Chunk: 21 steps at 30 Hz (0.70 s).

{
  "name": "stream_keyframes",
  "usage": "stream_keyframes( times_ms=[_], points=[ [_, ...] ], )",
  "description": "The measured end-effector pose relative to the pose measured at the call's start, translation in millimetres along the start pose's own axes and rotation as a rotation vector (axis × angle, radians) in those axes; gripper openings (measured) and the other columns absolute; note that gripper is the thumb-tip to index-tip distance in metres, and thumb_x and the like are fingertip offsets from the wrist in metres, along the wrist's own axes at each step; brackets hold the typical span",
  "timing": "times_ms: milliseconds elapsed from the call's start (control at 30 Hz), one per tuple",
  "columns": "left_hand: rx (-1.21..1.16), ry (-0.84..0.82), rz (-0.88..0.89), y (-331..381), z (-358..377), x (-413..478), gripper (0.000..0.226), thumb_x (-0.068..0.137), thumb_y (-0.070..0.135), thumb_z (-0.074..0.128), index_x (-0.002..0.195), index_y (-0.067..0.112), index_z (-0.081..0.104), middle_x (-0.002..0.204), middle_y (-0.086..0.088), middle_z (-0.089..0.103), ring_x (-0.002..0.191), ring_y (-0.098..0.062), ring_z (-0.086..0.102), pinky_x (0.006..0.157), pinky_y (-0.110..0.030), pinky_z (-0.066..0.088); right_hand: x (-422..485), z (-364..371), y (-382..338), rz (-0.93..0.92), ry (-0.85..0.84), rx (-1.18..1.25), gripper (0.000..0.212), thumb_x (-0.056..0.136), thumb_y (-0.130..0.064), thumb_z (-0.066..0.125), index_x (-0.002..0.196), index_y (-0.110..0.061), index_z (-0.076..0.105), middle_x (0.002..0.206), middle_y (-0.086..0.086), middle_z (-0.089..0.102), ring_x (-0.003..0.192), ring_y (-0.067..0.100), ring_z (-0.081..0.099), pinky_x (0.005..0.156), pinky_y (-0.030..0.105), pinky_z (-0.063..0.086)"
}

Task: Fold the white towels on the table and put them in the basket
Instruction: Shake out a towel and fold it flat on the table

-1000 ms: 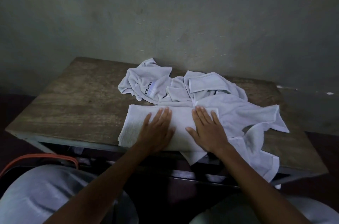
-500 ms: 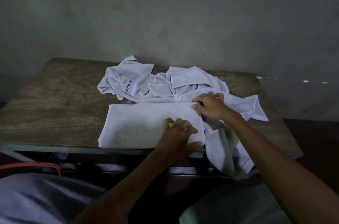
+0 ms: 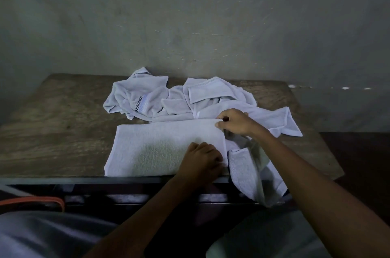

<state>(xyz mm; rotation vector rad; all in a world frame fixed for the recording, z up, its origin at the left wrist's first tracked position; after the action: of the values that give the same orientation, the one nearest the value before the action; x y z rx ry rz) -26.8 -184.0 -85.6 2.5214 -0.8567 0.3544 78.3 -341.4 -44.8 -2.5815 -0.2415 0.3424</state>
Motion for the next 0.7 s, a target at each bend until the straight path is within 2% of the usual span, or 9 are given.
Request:
stream_keyframes(
  times_ms=[67, 133, 233, 267, 333, 400, 500, 600, 700],
  points=[
    [-0.068, 0.077, -0.010, 0, -6, -1, 0.014, 0.080, 0.035, 0.062, 0.077, 0.021, 0.060, 0.079, 0.006, 0.064, 0.075, -0.017, 0.058, 0.069, -0.030, 0.032, 0, -3, -1, -0.008, 0.001, 0.058, 0.019, 0.088, -0.031, 0.059, 0.089, -0.012, 0.065, 0.092, 0.004, 0.068, 0.089, 0.021, 0.059, 0.092, 0.043, 0.042],
    [-0.177, 0.206, -0.048, 0, -16, -5, 0.012, 0.080, 0.027, 0.066, 0.079, 0.018, 0.059, 0.078, 0.005, 0.063, 0.071, -0.015, 0.056, 0.066, -0.030, 0.036, -1, -9, -10, -0.028, 0.015, 0.198, 0.009, 0.088, -0.026, 0.061, 0.094, -0.019, 0.063, 0.098, 0.004, 0.067, 0.092, 0.024, 0.061, 0.087, 0.041, 0.047],
    [-0.451, 0.398, -0.248, -6, -39, -15, 0.009, 0.078, 0.022, 0.066, 0.080, 0.019, 0.058, 0.074, 0.010, 0.060, 0.067, -0.003, 0.053, 0.064, -0.021, 0.044, -4, -20, -32, -0.095, 0.007, 0.429, 0.016, 0.088, -0.018, 0.062, 0.099, -0.029, 0.059, 0.112, 0.002, 0.062, 0.090, 0.016, 0.060, 0.082, 0.030, 0.049],
    [-0.541, 0.455, -0.324, -9, -47, -19, 0.011, 0.078, 0.019, 0.065, 0.082, 0.022, 0.056, 0.073, 0.010, 0.059, 0.065, -0.001, 0.053, 0.063, -0.015, 0.043, -4, -25, -41, -0.120, -0.008, 0.479, 0.018, 0.089, -0.016, 0.062, 0.099, -0.030, 0.060, 0.110, -0.001, 0.062, 0.088, 0.012, 0.058, 0.081, 0.026, 0.047],
    [-0.658, 0.574, -0.396, -16, -65, -28, 0.022, 0.081, 0.012, 0.061, 0.093, 0.028, 0.052, 0.074, 0.008, 0.059, 0.064, -0.002, 0.055, 0.063, -0.012, 0.043, -2, -31, -63, -0.165, -0.055, 0.539, 0.013, 0.089, -0.013, 0.061, 0.096, -0.023, 0.065, 0.094, -0.006, 0.063, 0.077, 0.007, 0.053, 0.073, 0.019, 0.044],
    [-0.676, 0.638, -0.382, -23, -83, -36, 0.027, 0.086, 0.011, 0.058, 0.105, 0.030, 0.053, 0.079, 0.010, 0.061, 0.067, -0.004, 0.058, 0.065, -0.014, 0.046, 4, -32, -85, -0.182, -0.123, 0.595, 0.009, 0.090, -0.010, 0.059, 0.090, -0.015, 0.066, 0.078, -0.007, 0.059, 0.067, 0.007, 0.046, 0.064, 0.017, 0.038],
    [-0.534, 0.660, -0.418, -40, -103, -51, 0.011, 0.090, 0.026, 0.052, 0.091, 0.034, 0.059, 0.084, 0.017, 0.064, 0.072, -0.003, 0.060, 0.066, -0.017, 0.047, 20, -27, -120, -0.180, -0.226, 0.659, 0.015, 0.091, -0.002, 0.053, 0.086, -0.012, 0.065, 0.076, -0.002, 0.057, 0.064, 0.009, 0.041, 0.059, 0.016, 0.035],
    [-0.521, 0.746, -0.526, -57, -116, -69, 0.007, 0.087, 0.024, 0.056, 0.084, 0.026, 0.061, 0.080, 0.013, 0.066, 0.070, -0.005, 0.061, 0.066, -0.016, 0.047, 35, -18, -154, -0.209, -0.357, 0.613, 0.022, 0.078, 0.001, 0.054, 0.094, -0.010, 0.063, 0.064, -0.007, 0.059, 0.058, 0.005, 0.045, 0.055, 0.014, 0.034],
    [-0.531, 0.819, -0.655, -67, -122, -89, 0.013, 0.080, 0.020, 0.058, 0.079, 0.034, 0.058, 0.077, 0.011, 0.066, 0.064, -0.006, 0.061, 0.062, -0.014, 0.046, 50, -1, -186, -0.260, -0.428, 0.478, 0.026, 0.082, 0.006, 0.062, 0.104, -0.009, 0.062, 0.075, -0.001, 0.062, 0.067, 0.001, 0.057, 0.066, 0.010, 0.044]
  ],
)
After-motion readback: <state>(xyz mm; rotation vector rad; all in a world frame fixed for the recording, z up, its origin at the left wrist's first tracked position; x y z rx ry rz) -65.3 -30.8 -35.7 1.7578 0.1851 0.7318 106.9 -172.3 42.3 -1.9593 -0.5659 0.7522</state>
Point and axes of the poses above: each hand's wrist, its own x-axis towards the middle knuckle, its own z-axis out of the palm, y = z × x, the point moved 2 cm from there along x, towards the middle knuckle
